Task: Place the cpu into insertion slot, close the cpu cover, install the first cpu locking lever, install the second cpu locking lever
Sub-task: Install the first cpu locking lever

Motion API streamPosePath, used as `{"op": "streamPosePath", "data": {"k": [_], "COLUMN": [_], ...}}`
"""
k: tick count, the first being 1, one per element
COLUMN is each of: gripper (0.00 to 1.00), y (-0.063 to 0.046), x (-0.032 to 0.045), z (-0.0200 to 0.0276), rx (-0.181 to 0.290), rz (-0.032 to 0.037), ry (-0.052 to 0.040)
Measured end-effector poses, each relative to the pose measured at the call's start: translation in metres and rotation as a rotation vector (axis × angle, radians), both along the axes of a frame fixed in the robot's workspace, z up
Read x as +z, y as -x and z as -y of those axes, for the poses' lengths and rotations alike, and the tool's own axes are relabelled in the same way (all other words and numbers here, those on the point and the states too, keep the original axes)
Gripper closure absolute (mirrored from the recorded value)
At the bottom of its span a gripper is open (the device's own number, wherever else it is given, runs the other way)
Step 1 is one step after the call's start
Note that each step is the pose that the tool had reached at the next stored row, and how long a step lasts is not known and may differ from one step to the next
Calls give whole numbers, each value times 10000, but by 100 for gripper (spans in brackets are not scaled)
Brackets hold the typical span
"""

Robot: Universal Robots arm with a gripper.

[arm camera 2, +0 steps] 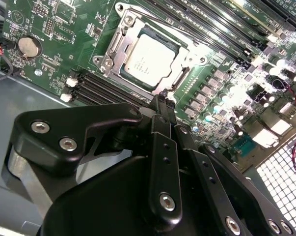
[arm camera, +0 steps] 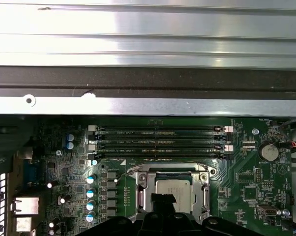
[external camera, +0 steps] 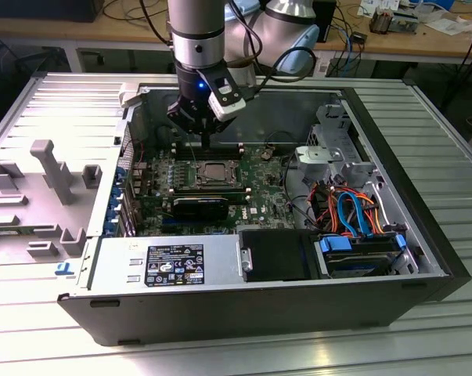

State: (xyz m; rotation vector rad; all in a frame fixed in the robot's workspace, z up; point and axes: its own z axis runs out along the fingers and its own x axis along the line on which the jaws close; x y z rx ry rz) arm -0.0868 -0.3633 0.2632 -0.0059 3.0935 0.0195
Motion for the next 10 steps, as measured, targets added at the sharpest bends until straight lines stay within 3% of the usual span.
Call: {"op": "streamPosePath", "data": {"k": [10], "gripper": [89], "y": [5], "x": [0], "z": [0], "rx": [-1], "rz": [0], "ry": [0]}}
